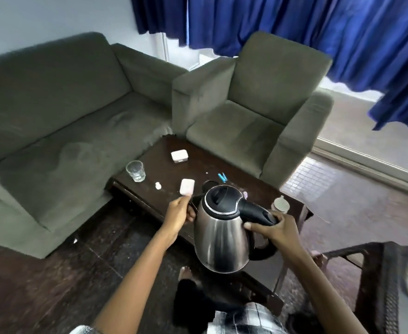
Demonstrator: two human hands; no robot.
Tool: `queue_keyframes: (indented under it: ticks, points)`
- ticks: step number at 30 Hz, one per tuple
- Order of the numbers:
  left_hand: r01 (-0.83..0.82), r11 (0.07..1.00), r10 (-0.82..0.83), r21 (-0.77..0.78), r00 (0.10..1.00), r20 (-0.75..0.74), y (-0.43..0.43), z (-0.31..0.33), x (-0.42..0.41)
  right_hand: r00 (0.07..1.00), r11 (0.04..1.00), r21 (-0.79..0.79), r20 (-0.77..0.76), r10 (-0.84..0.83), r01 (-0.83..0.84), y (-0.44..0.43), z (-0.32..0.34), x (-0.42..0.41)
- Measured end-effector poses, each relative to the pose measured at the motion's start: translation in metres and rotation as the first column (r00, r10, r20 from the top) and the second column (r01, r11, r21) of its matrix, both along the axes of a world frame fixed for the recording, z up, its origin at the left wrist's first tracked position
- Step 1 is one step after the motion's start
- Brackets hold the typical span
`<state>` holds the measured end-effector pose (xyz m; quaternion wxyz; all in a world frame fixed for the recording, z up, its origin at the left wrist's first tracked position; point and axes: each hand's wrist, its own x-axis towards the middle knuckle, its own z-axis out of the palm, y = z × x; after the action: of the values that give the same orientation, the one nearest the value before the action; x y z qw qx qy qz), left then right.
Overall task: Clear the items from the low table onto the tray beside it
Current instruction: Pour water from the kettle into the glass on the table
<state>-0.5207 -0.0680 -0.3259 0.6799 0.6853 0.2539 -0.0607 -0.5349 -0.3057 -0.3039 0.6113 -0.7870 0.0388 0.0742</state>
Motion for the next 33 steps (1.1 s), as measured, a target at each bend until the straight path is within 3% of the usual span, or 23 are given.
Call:
queue_keyframes:
  ticks: [7,14,19,24,30,33]
  points:
    - [-0.102,0.994,0.104,0.025,0.991,-0.090,0.099,-0.021,0.067,0.998,1.000,-0.023,-0.064,0.017,-0.018,0.106,-0.027,0.071]
    - [-0.040,0.990,0.054,0.134,0.993,-0.102,0.190,-0.026,0.136,0.994,0.997,-0.066,-0.101,0.037,-0.044,0.193,-0.042,0.135]
    - [0.057,0.992,-0.041,0.113,0.989,-0.141,0.242,-0.036,0.176,0.983,0.997,-0.065,-0.180,0.027,-0.039,0.243,-0.046,0.169]
    - [0.175,0.983,-0.160,0.060,0.967,-0.198,0.292,-0.058,0.217,0.980,0.981,-0.180,-0.193,0.037,-0.073,0.293,-0.056,0.196]
    - [0.388,0.921,-0.375,0.020,0.901,-0.217,0.347,-0.074,0.266,0.933,0.942,-0.283,-0.351,0.076,-0.183,0.342,-0.062,0.216]
    - [0.461,0.888,-0.446,0.012,0.865,-0.231,0.365,-0.087,0.286,0.925,0.940,-0.309,-0.379,0.019,-0.146,0.368,-0.061,0.221]
